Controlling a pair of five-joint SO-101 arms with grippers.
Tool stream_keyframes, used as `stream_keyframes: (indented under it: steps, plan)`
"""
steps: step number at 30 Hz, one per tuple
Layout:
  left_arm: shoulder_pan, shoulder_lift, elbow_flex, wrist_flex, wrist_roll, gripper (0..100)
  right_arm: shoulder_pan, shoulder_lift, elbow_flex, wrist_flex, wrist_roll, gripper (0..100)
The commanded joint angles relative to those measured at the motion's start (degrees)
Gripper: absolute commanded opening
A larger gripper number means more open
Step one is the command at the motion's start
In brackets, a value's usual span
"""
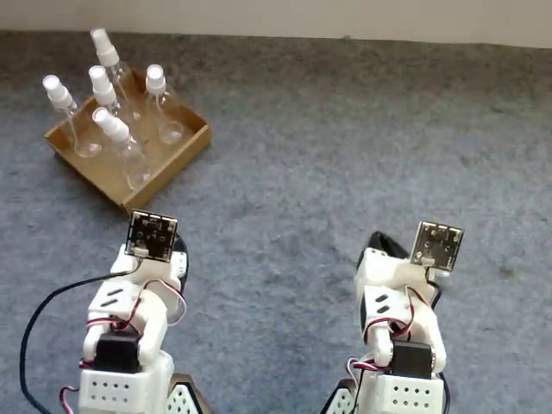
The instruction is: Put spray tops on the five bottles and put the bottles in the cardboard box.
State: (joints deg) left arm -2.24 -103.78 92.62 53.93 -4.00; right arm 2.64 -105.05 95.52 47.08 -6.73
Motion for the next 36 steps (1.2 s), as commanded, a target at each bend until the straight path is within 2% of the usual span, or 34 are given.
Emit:
stream_keyframes:
  steps: [1, 4, 9, 15, 20, 22, 25, 27, 36]
  plan:
    - [0.57, -0.84, 4.44, -0.44, -0.18, 0, 0.66, -0.48, 9.19, 8.22, -0.09, 0.5]
    - [0.66, -0.75, 4.44, -0.44, -0.09, 0, 0.57, -0.48, 9.36, 10.59, 0.18, 0.5]
    - [0.57, -0.57, 4.44, 1.05, -0.09, 0, 0.48, -0.48, 9.19, 14.55, 7.91, 0.5]
    - [0.48, -0.57, 4.44, 11.78, -0.09, 0, -4.44, -0.48, 9.19, 24.75, 9.23, 0.5]
    - [0.22, -0.57, 4.44, 18.99, 0.53, 0, -5.85, -0.48, 9.36, 24.84, 9.14, 0.5]
    - [-1.98, -0.57, 4.44, 21.27, 4.22, 0, -5.85, -0.48, 9.36, 24.84, 9.14, 0.5]
    - [-7.52, -0.48, 4.44, 21.63, 9.58, 0, -5.85, -0.48, 9.36, 24.84, 9.14, 0.5]
    - [-9.98, -0.48, 4.44, 21.63, 10.46, 0, -5.85, -0.48, 9.36, 24.84, 9.14, 0.5]
    - [-8.04, -0.48, 4.44, 21.63, 10.55, 0, -5.85, -0.48, 9.36, 24.84, 9.14, 0.5]
